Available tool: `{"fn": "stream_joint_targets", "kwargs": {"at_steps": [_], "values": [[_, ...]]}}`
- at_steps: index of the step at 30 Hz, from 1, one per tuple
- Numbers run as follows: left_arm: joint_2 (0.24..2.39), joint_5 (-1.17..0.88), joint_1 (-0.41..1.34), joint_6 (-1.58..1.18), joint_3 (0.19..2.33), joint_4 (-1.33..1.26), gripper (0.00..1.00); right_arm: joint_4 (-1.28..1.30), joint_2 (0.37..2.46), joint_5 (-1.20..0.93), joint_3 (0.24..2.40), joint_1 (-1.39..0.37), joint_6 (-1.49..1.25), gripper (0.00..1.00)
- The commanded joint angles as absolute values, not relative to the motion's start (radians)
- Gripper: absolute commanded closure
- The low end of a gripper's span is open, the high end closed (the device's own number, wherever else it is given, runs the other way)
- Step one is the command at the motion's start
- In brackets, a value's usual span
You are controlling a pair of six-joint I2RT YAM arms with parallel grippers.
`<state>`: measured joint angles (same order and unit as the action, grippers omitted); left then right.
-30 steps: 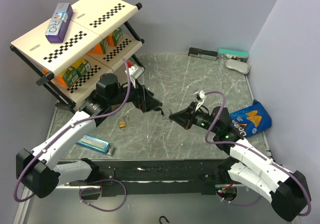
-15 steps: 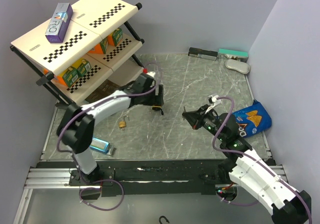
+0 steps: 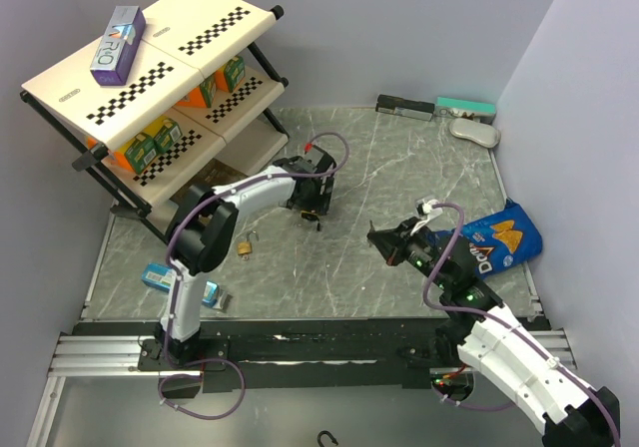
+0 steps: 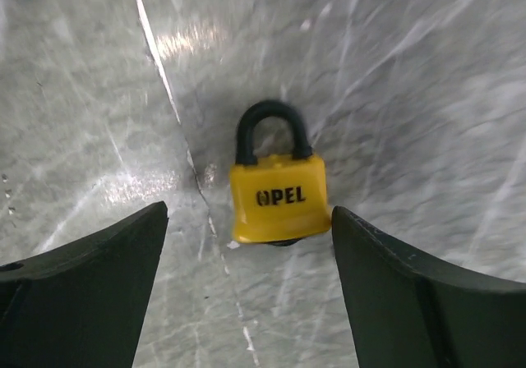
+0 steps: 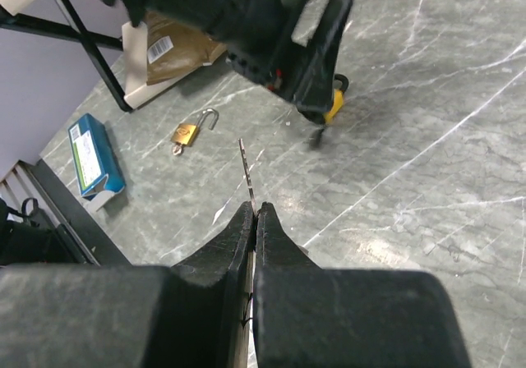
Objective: Unlock with the key
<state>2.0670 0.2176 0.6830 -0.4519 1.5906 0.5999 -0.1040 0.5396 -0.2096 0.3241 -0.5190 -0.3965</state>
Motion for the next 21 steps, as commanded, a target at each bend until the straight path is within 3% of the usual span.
{"fn": "stream_joint_targets", "kwargs": {"at_steps": [1,18,21], "values": [[2.105,0.207,0.69,-0.43,1.666,0.664,0.16,-0.158,0.514,-0.222,0.315,-0.514,-0.39,1.0],[2.189,0.189,0.693,-0.299,1.683,0.655,0.19,-0.187,0.522,-0.259,0.29,-0.515,-0.414,1.0],[2.206,0.172,0.695,-0.259,1.689,0.657,0.25,-0.195,0.532,-0.262,0.285,-0.515,-0.416,1.0]]}}
